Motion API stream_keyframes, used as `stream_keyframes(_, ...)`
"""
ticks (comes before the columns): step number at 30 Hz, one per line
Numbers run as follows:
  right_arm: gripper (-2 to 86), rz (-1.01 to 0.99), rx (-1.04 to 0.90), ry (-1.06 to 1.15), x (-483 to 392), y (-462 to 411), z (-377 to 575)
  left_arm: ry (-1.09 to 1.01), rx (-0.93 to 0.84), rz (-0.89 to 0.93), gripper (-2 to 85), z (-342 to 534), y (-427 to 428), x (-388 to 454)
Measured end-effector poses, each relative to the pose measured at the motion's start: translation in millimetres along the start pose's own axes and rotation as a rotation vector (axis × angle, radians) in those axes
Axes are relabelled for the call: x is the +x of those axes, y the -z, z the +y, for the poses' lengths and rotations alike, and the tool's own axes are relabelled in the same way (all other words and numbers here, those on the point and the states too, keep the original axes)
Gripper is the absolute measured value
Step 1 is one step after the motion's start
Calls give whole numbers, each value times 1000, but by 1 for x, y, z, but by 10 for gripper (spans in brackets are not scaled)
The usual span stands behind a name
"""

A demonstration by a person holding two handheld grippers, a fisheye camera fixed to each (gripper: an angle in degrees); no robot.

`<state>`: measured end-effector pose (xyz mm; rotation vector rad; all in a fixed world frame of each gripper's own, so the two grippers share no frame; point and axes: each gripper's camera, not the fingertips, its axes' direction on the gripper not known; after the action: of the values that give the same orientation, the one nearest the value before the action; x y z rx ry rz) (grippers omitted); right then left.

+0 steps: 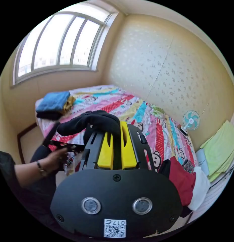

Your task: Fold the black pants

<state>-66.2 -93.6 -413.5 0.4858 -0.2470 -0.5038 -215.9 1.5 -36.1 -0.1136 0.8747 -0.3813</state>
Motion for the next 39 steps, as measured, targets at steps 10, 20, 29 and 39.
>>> stream_keyframes(10, 53, 53, 583, -203, 192, 274, -20, -779, 716, 211, -5, 32, 251, 296)
stream_keyframes(20, 110, -107, -152, -705, 458, -11, -117, -481, 250, -415, 71, -247, 166, 372)
stream_keyframes(29, 150, -517, -460, -656, 314, -173, 209, -360, -161, -288, 132, -95, -9, 118)
stream_keyframes(39, 94, -158, -579, -437, 238, -164, 274, -59, -251, 13, 57, -21, -124, 52)
